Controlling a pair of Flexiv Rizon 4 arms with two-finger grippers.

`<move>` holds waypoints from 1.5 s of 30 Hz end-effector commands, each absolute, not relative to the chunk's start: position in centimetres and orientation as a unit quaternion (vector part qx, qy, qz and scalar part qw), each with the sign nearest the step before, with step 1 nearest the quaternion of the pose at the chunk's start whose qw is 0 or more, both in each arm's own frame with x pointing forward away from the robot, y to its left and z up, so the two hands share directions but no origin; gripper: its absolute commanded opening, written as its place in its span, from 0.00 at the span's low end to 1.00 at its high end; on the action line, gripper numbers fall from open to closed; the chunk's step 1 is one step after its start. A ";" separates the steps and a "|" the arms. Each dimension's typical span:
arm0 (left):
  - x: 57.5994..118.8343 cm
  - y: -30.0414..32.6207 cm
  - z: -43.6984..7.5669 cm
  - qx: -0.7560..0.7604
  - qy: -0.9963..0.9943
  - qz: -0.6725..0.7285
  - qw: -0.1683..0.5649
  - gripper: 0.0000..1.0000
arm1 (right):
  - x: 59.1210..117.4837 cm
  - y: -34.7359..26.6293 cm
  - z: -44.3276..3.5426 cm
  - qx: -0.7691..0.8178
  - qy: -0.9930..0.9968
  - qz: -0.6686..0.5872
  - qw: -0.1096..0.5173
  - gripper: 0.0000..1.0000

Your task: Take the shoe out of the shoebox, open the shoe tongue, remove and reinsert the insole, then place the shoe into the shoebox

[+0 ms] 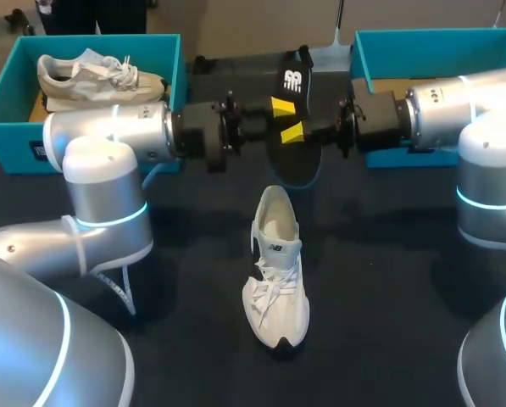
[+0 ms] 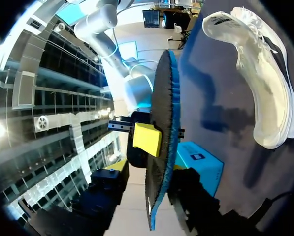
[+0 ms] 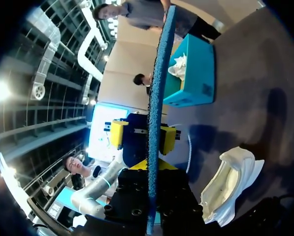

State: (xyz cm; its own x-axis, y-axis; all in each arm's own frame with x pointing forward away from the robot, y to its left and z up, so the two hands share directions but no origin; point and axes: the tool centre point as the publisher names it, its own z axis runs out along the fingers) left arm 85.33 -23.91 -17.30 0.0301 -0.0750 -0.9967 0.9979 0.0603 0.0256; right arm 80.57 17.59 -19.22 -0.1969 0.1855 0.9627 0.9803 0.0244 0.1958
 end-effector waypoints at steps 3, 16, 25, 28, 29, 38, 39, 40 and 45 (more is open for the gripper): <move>84.9 -20.7 -16.7 0.453 0.532 -0.517 0.494 1.00 | 80.4 16.6 -19.9 -0.513 -0.582 -0.510 0.371 0.00; 84.0 -15.4 -17.8 0.345 0.684 -0.554 0.326 1.00 | 81.6 15.5 -19.8 -0.468 -0.614 -0.581 0.258 0.00; 83.3 -15.2 -19.9 0.242 0.751 -0.561 0.252 1.00 | 81.6 16.1 -19.3 -0.351 -0.645 -0.653 0.185 0.00; 83.3 -15.2 -19.9 0.242 0.751 -0.561 0.252 1.00 | 81.7 16.2 -19.5 -0.338 -0.646 -0.660 0.181 0.00; 83.3 -15.2 -19.9 0.242 0.751 -0.561 0.252 1.00 | 81.7 16.2 -19.5 -0.338 -0.646 -0.660 0.181 0.00; 83.3 -15.2 -19.9 0.242 0.751 -0.561 0.252 1.00 | 81.7 16.2 -19.5 -0.338 -0.646 -0.660 0.181 0.00; 83.3 -15.2 -19.9 0.242 0.751 -0.561 0.252 1.00 | 81.7 16.2 -19.5 -0.338 -0.646 -0.660 0.181 0.00; 83.3 -15.2 -19.9 0.242 0.751 -0.561 0.252 1.00 | 81.7 16.2 -19.5 -0.338 -0.646 -0.660 0.181 0.00; 82.5 -15.3 -20.1 0.231 0.769 -0.550 0.231 1.00 | 81.7 16.2 -19.5 -0.338 -0.646 -0.660 0.181 0.00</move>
